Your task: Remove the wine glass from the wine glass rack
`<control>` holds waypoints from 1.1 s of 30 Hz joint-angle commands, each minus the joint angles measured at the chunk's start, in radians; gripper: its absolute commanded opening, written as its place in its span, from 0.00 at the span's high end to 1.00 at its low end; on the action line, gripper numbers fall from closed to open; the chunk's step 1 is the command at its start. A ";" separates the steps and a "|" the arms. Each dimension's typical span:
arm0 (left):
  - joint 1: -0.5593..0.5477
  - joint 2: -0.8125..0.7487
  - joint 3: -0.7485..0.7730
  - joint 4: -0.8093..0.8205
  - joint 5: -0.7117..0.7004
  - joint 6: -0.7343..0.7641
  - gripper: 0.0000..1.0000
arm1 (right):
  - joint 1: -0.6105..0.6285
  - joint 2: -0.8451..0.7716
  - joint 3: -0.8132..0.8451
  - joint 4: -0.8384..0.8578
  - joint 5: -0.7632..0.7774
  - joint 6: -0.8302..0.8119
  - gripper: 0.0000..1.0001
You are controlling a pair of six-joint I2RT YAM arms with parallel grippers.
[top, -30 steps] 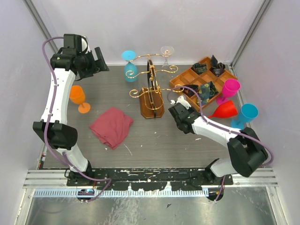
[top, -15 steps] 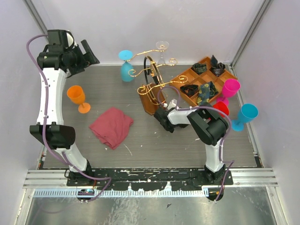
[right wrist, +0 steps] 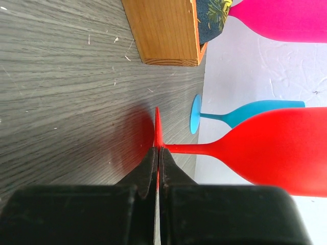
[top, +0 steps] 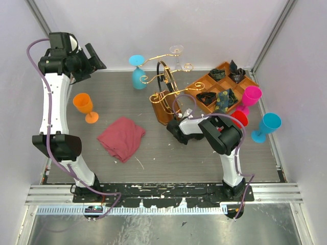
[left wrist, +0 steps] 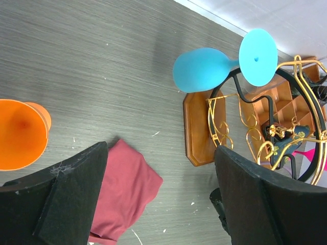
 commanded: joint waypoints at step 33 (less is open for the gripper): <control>0.015 0.001 -0.034 -0.005 0.020 -0.006 0.10 | 0.064 0.128 0.152 -0.205 -0.169 0.241 0.53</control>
